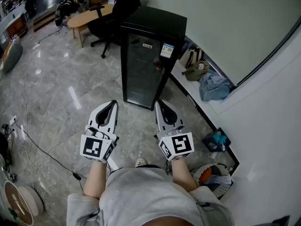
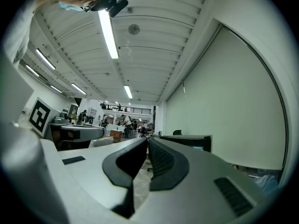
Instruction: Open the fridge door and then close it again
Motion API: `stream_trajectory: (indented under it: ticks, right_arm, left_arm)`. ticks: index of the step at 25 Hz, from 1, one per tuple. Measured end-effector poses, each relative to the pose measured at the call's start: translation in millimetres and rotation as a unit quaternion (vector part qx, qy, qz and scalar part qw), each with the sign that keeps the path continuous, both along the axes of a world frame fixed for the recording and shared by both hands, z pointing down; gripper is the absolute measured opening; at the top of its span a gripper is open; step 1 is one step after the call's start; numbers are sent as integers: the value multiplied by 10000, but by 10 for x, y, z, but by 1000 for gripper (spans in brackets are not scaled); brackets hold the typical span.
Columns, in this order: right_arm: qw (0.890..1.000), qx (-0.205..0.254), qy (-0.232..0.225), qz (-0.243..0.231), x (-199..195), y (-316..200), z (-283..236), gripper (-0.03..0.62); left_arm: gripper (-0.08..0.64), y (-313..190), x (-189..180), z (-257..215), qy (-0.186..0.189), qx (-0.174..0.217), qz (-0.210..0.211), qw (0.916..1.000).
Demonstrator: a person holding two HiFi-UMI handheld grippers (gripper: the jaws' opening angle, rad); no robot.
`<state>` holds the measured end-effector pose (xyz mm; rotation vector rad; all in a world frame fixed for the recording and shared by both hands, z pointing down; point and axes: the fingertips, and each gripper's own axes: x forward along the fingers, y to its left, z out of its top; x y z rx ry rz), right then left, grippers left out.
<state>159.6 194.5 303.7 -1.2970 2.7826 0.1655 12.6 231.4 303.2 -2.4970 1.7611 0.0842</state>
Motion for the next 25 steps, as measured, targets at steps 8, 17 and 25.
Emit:
stream_trajectory:
  ticks: [8, 17, 25]
  right_arm:
    - [9997, -108, -2, -228, -1, -324, 69, 25]
    - [9998, -145, -89, -143, -329, -827, 66, 25]
    - [9997, -137, -124, 183, -754, -1437, 37, 25]
  left_arm:
    - [15, -253, 4, 57, 71, 2, -227, 9997]
    - [15, -781, -297, 76, 73, -134, -93, 9998]
    - [15, -1509, -737, 13, 7, -126, 280, 9995]
